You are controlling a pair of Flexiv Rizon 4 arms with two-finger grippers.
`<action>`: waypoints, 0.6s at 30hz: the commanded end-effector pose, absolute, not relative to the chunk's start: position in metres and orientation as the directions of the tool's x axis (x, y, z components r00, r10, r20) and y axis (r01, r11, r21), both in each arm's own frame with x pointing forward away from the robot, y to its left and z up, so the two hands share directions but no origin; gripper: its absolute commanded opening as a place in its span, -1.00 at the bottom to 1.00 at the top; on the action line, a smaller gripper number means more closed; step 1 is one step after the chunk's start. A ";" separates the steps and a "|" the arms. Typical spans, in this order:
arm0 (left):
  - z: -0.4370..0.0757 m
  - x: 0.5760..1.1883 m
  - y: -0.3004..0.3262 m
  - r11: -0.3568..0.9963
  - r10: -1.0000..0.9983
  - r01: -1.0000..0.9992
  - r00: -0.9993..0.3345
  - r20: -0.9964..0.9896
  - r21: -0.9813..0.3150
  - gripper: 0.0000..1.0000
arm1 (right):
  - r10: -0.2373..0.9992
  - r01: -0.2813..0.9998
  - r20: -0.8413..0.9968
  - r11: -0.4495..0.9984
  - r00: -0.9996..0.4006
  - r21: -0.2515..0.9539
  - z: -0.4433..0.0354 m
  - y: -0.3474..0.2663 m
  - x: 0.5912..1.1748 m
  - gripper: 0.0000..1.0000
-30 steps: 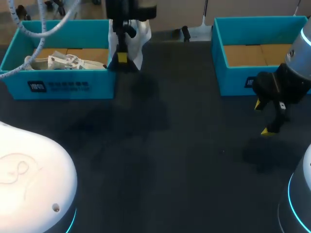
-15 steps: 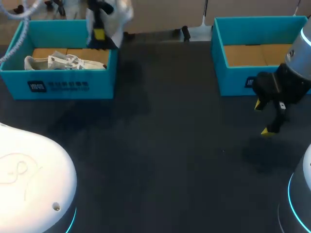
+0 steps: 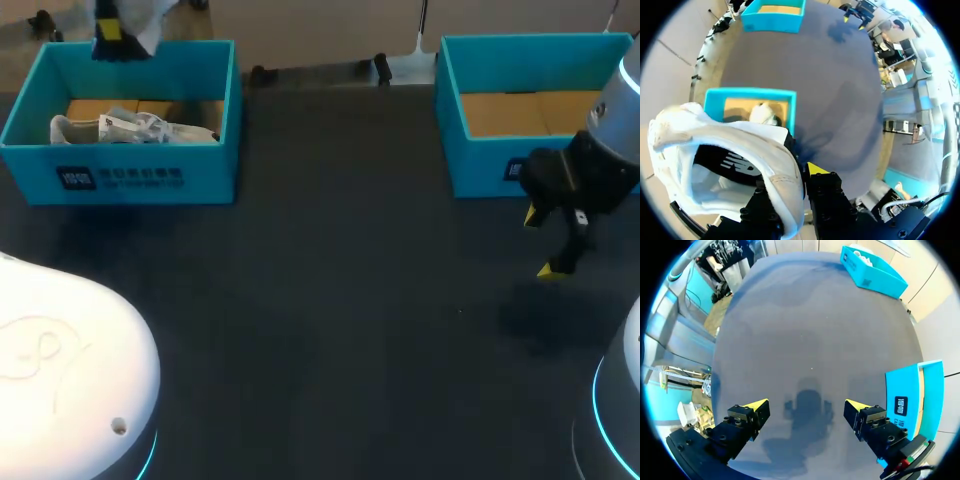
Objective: Take the shoe out of the shoebox, open the shoe tongue, remove and reinsert the insole, then place the shoe into the shoebox
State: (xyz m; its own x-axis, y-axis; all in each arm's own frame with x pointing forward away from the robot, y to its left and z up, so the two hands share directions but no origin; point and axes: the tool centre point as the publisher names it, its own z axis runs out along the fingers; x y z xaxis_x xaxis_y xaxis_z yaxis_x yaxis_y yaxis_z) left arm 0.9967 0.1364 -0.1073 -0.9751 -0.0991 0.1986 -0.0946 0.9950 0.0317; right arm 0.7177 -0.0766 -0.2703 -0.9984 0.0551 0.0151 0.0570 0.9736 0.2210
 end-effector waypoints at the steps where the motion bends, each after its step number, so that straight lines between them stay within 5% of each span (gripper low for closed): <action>1: -0.119 1.036 0.174 0.992 -0.126 -0.123 -0.966 0.225 0.027 -1.00 | 0.056 0.057 0.014 0.974 -0.998 0.220 -0.271 -0.077 0.717 1.00; 18: -0.128 1.062 0.195 0.995 -0.101 -0.098 -0.975 0.199 0.023 -1.00 | 0.056 0.057 0.014 0.974 -0.998 0.220 -0.271 -0.077 0.717 1.00</action>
